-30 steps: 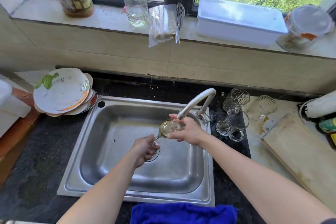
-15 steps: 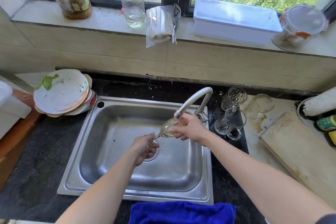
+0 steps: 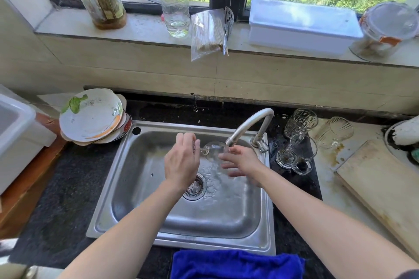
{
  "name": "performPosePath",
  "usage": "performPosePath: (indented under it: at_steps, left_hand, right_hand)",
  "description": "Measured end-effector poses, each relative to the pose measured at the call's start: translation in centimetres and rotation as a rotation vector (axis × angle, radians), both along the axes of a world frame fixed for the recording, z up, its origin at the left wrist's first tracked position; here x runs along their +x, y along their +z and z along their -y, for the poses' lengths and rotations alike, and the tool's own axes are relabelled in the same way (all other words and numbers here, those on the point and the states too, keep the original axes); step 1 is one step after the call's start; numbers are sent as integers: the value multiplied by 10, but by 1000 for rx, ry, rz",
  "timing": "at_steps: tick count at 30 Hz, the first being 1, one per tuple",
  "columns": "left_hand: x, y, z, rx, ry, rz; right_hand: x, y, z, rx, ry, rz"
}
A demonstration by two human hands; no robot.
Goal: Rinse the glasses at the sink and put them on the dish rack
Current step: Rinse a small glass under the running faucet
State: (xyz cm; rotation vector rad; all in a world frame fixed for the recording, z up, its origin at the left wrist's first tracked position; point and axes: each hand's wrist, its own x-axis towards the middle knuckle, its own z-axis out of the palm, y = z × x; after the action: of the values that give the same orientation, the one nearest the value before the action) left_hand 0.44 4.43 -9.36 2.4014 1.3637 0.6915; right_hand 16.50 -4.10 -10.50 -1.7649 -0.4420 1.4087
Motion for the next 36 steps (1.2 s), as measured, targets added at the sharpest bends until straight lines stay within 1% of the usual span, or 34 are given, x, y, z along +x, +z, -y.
performPosePath:
  at_steps: [1,2,3,4,5,7,8,9,10,12,14,16,19,20,24,27,31,34,36]
  left_hand:
    - [-1,-2,-1,-22,-2,65]
    - [0,-7,-3,-109,19,143]
    - [1,-15,-6,-252,70,214]
    - [4,-22,-11,-453,144,268]
    - [8,-31,-15,-705,227,321]
    - [18,-46,-20,-1197,340,424]
    - [23,-49,-21,-1367,363,455]
    - [27,-53,-23,-1472,369,467]
    - [32,-56,-26,-1530,363,469]
    - [43,-62,-31,-1570,344,462]
    - [54,-67,-32,-1579,335,433]
    - [64,-69,-29,-1574,320,422]
    - [71,-73,-28,-1537,316,472]
    - [70,-74,-29,-1504,333,503]
    - [66,-76,-34,-1376,367,553]
    - [69,-75,-31,-1373,347,571]
    - [59,-76,-38,-1333,395,578]
    - [62,-75,-30,-1349,357,532]
    - [61,-74,-31,-1351,363,516]
  right_hand:
    - [-2,3,-1,25,-29,-41]
    - [-3,7,-1,57,-54,-66]
    - [-4,10,-2,91,-73,-64]
    - [-5,12,-2,120,-71,-23]
    - [-6,14,-2,142,-38,77]
    - [-8,14,-1,151,120,390]
    - [-7,14,1,157,226,545]
    - [-6,14,4,172,333,679]
    - [-4,14,7,196,431,788]
    - [0,12,16,279,568,957]
    - [3,9,25,356,643,1064]
    - [3,6,26,326,694,1126]
    - [-1,7,23,138,808,1105]
    - [0,6,25,111,842,1086]
    - [0,5,29,112,870,1072]
    - [-6,7,19,93,815,1089]
    - [-2,8,27,188,891,1072]
    - [-8,11,18,114,862,1118]
    - [-10,12,16,136,876,1118]
